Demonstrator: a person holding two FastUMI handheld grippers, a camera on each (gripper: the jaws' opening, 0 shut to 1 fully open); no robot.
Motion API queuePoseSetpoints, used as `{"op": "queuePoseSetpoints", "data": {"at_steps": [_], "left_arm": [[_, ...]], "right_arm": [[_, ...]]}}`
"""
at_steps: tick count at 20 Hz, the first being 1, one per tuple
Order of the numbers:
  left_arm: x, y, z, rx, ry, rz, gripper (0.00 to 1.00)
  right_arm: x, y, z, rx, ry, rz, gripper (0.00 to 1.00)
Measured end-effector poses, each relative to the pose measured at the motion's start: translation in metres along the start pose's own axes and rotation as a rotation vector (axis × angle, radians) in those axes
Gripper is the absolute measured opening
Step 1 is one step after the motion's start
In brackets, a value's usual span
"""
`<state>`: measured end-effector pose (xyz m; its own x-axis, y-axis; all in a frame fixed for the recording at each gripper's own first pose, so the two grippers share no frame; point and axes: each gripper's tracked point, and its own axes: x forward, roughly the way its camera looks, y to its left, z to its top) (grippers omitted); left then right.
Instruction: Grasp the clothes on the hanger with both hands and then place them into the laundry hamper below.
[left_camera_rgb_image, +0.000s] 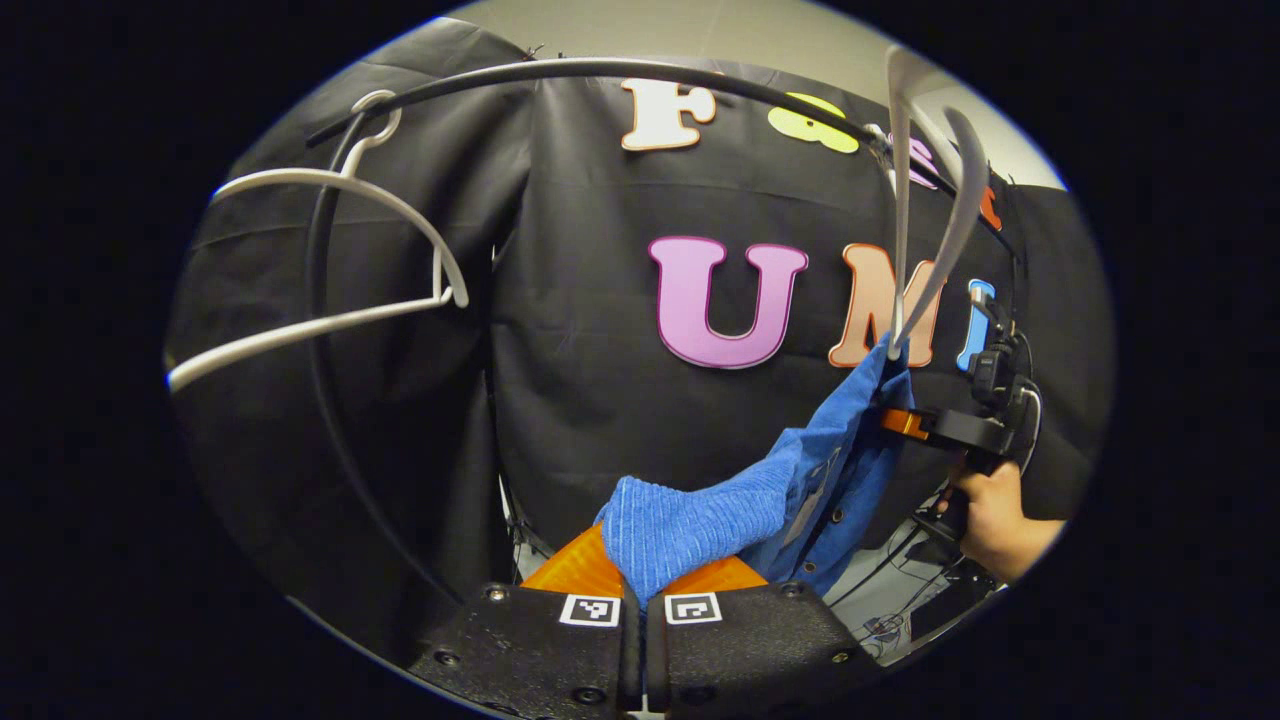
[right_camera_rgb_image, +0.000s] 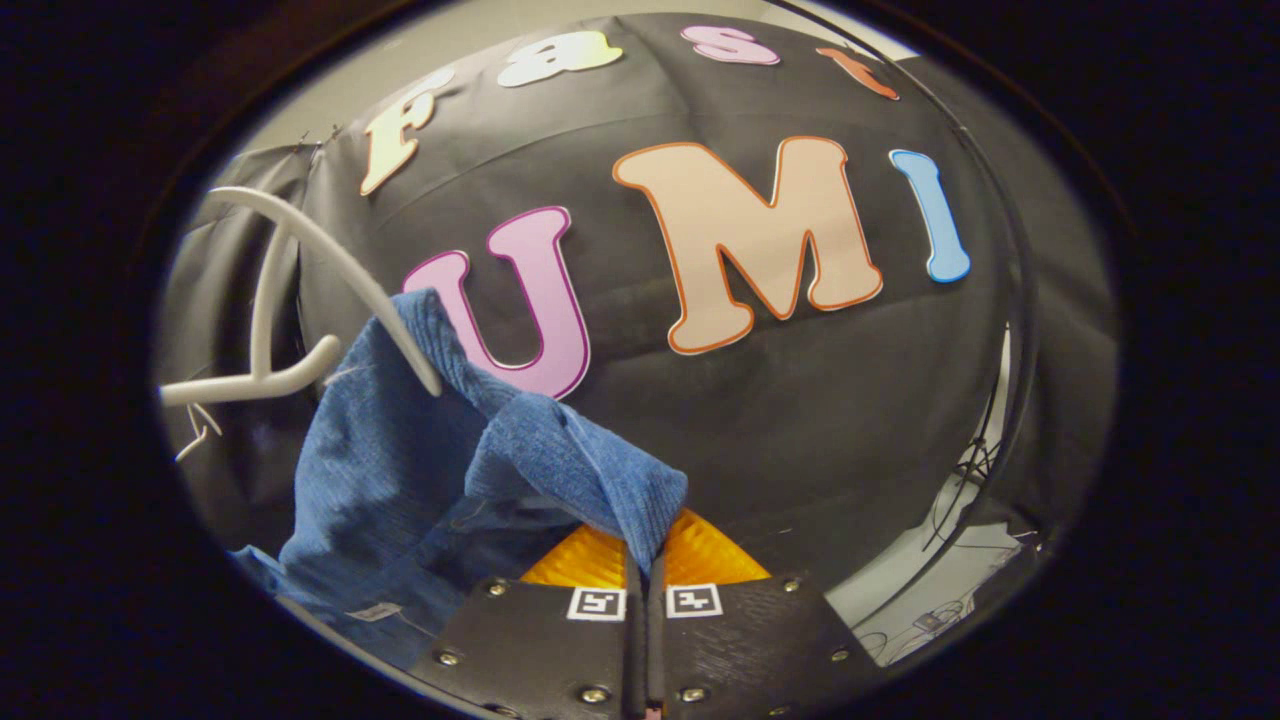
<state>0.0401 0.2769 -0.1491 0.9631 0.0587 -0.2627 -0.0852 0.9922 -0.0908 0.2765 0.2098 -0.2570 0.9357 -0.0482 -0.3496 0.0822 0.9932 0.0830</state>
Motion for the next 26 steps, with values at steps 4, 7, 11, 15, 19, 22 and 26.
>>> {"op": "queuePoseSetpoints", "data": {"at_steps": [4,7,11,15,19,22,26], "left_arm": [[-0.03,-0.016,-0.015,0.027,0.036,-0.01,0.02],[-0.036,-0.033,-0.017,0.053,0.023,-0.028,0.02],[-0.044,-0.052,-0.028,0.026,0.052,-0.051,0.02],[-0.05,-0.068,-0.036,0.03,0.042,-0.062,0.02],[-0.049,-0.086,-0.033,0.024,0.037,-0.08,0.02],[-0.049,-0.1,-0.021,0.037,0.016,-0.096,0.04],[-0.043,-0.122,-0.009,0.042,-0.017,-0.118,0.02]], "right_arm": [[-0.033,-0.007,-0.007,-0.003,0.014,0.022,0.01],[-0.054,-0.02,-0.019,-0.027,0.037,0.015,0.0],[-0.078,-0.044,-0.054,-0.033,0.117,0.005,0.01],[-0.105,-0.051,-0.072,-0.101,0.148,0.023,0.01],[-0.131,-0.043,-0.078,-0.15,0.148,0.056,0.01],[-0.146,-0.035,-0.073,-0.148,0.141,0.084,0.01],[-0.158,-0.023,-0.056,-0.12,0.111,0.122,0.01]]}}
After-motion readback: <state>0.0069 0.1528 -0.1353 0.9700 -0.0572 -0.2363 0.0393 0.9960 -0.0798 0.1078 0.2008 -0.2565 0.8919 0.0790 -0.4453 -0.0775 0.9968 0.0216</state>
